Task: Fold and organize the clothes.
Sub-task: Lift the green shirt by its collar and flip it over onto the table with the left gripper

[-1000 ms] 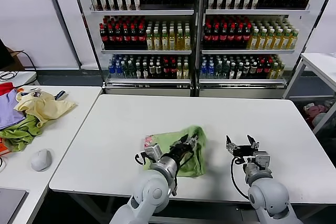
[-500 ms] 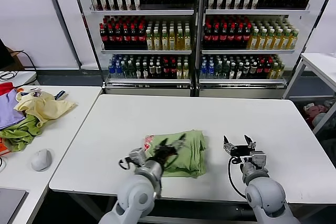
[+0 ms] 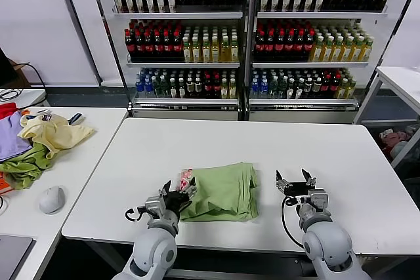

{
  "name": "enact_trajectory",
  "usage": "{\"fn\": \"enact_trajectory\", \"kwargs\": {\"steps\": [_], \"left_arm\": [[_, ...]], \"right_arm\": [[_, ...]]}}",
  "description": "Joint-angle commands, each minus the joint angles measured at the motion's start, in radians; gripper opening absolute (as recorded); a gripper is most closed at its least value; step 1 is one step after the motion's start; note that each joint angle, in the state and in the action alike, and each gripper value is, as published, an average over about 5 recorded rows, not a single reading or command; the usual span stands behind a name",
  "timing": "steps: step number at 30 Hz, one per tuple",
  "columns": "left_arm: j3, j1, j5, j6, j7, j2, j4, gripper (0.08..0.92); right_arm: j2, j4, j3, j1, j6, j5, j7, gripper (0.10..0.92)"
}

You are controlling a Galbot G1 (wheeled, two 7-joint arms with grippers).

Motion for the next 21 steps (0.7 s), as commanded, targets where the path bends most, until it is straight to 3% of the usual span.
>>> {"fn": "enact_trajectory", "kwargs": {"steps": [1, 11, 21], "left_arm": [[0.043, 0.015, 0.076, 0.010, -0.003, -0.009, 0.053, 0.812], [0.032, 0.003, -0.030, 0.022, -0.007, -0.021, 0.059, 0.559], [-0.111, 0.007, -0.358, -0.036, 0.013, -0.016, -0.011, 0.273]], "right_arm": [[0.000, 0.005, 0.001, -0.001, 0.000, -0.001, 0.000, 0.823], [-0.005, 0.010, 0.006, -0.003, 0.000, 0.000, 0.000, 0.823], [-0.003, 0.014, 0.004, -0.004, 0.000, 0.000, 0.000, 0.823]]}}
